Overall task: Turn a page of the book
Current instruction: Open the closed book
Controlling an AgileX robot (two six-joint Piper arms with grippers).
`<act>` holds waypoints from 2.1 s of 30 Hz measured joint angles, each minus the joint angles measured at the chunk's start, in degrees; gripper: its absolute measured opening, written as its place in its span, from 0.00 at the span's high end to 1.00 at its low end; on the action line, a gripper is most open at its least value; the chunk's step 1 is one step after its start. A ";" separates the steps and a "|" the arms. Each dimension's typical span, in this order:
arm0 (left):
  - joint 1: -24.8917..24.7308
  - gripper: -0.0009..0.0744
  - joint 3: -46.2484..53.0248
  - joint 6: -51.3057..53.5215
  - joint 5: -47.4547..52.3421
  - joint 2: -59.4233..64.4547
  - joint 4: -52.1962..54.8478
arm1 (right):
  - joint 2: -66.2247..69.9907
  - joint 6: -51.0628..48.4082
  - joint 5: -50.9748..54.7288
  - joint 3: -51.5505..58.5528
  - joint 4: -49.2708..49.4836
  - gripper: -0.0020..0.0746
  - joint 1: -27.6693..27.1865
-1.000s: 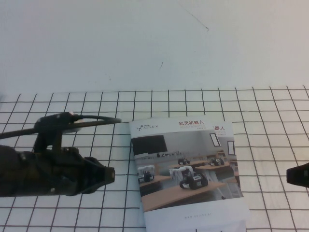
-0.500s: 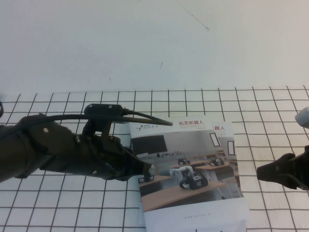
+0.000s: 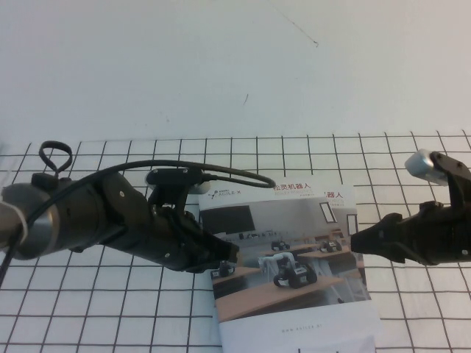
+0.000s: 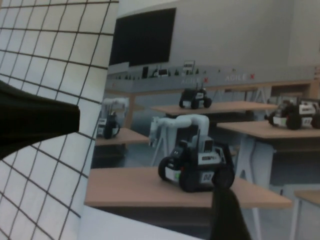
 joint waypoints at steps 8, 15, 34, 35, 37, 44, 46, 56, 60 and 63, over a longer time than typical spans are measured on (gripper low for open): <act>0.00 0.99 -0.64 0.00 -0.14 6.03 0.12 | 3.39 -3.68 -6.51 -0.57 0.64 0.47 0.22; 0.11 0.99 -1.35 0.00 0.08 7.92 -0.12 | 8.06 -12.47 -6.54 -0.57 5.24 0.47 0.22; 0.11 0.99 -1.82 0.00 0.42 8.28 -0.12 | 13.53 -19.49 2.55 -0.82 12.77 0.47 0.48; 0.11 0.99 -1.82 0.00 0.42 8.28 -0.12 | 13.53 -19.61 3.39 -0.82 12.87 0.47 0.48; 0.11 0.99 -1.82 0.00 0.42 8.28 -0.12 | 13.61 -19.97 5.81 -1.18 13.02 0.47 0.48; 0.11 0.99 -1.82 0.11 0.42 8.28 -0.12 | 13.61 -22.20 17.05 -3.35 15.80 0.47 0.48; 0.11 0.99 -1.82 0.11 0.42 8.28 0.10 | 13.61 -22.84 21.06 -4.27 16.22 0.47 0.48; 0.11 0.99 -1.90 0.11 0.42 8.28 0.37 | 13.61 -23.65 30.54 -7.83 16.59 0.47 0.58; 0.11 0.99 -1.90 0.23 0.42 8.28 0.37 | 13.61 -23.69 30.65 -8.07 16.59 0.47 0.58; 0.11 0.99 -1.90 0.44 0.42 8.28 0.48 | 13.66 -23.69 30.65 -8.07 15.97 0.52 0.58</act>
